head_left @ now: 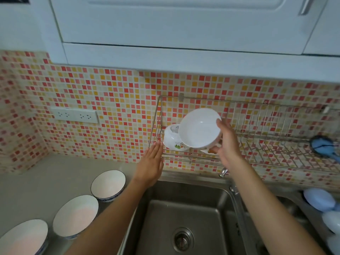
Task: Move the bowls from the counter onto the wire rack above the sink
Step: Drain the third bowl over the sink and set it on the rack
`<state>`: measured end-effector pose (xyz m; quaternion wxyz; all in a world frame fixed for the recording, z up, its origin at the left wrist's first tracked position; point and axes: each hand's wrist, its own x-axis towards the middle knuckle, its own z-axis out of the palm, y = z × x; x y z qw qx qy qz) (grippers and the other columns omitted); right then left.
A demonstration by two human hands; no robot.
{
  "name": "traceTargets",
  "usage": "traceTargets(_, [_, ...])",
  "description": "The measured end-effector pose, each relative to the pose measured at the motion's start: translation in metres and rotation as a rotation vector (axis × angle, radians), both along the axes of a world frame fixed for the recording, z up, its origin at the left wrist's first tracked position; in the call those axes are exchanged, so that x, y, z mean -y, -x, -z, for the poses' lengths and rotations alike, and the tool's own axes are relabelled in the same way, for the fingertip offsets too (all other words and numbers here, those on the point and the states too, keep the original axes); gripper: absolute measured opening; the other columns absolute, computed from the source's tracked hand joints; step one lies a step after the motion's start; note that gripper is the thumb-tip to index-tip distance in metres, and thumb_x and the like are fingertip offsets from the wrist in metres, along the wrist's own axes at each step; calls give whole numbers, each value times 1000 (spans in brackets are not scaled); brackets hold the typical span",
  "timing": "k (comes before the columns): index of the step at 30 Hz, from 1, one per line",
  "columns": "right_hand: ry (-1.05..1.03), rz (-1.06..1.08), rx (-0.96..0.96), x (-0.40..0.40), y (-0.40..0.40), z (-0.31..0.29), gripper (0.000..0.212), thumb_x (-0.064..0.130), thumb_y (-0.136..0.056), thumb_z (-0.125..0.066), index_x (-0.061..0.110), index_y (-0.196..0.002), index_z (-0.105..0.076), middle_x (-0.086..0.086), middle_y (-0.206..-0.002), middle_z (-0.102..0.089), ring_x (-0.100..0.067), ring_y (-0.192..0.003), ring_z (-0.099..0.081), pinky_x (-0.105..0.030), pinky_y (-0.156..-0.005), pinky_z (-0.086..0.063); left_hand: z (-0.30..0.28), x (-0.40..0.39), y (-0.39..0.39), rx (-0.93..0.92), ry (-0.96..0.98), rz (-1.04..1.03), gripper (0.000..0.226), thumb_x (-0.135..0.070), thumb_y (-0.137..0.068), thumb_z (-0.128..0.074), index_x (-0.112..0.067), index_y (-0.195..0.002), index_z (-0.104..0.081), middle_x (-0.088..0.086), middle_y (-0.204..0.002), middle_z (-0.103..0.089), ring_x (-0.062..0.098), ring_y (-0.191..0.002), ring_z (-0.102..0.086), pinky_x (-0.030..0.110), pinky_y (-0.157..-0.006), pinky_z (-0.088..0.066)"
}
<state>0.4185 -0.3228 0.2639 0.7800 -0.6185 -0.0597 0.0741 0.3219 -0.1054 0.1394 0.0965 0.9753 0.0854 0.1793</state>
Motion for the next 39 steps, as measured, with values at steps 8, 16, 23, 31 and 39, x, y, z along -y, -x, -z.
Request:
traceTargets(8, [716,42,819,-67,-33,11,74,28,-76,-79,33,-141,-44,0,-141,-42,-19,-128,-38,-33,-106,-34,-7,1,4,31,-3,13,60,-43,-95,-5,-22,-151,-3,-7,-158,2,6,-142,11,25,-115,10])
traceTargets(16, [1238,-128,1194,-80,-43,53,83,7,-77,-77,25,-147,-37,-3,-153,-35,-27,-140,-27,-44,-116,-28,-8,2,6,42,-3,-7,54,-41,-101,-16,-25,-151,-1,-13,-156,6,3,-141,13,25,-112,14])
traceTargets(23, [1269,-209,1090,-85,-56,57,85,11,-79,-77,28,-149,-32,2,-155,-30,-23,-142,-25,-40,-110,-35,-6,1,5,33,-14,-2,55,-42,-100,-15,-26,-150,0,-10,-158,3,5,-143,12,26,-114,11])
traceTargets(31, [1213,-307,1003,-80,-65,63,79,16,-83,-74,32,-148,-34,4,-158,-25,-22,-145,-21,-43,-116,-28,-4,1,4,40,29,4,56,-43,-100,-14,-25,-151,0,-9,-159,2,4,-142,13,27,-115,10])
traceTargets(39, [1165,164,775,-8,-74,68,71,45,-83,-71,28,-144,-40,-6,-154,-33,-31,-140,-31,-51,-114,-30,-24,19,-35,43,72,-46,63,-53,-97,-17,-27,-151,5,-1,-160,7,20,-146,11,41,-117,7])
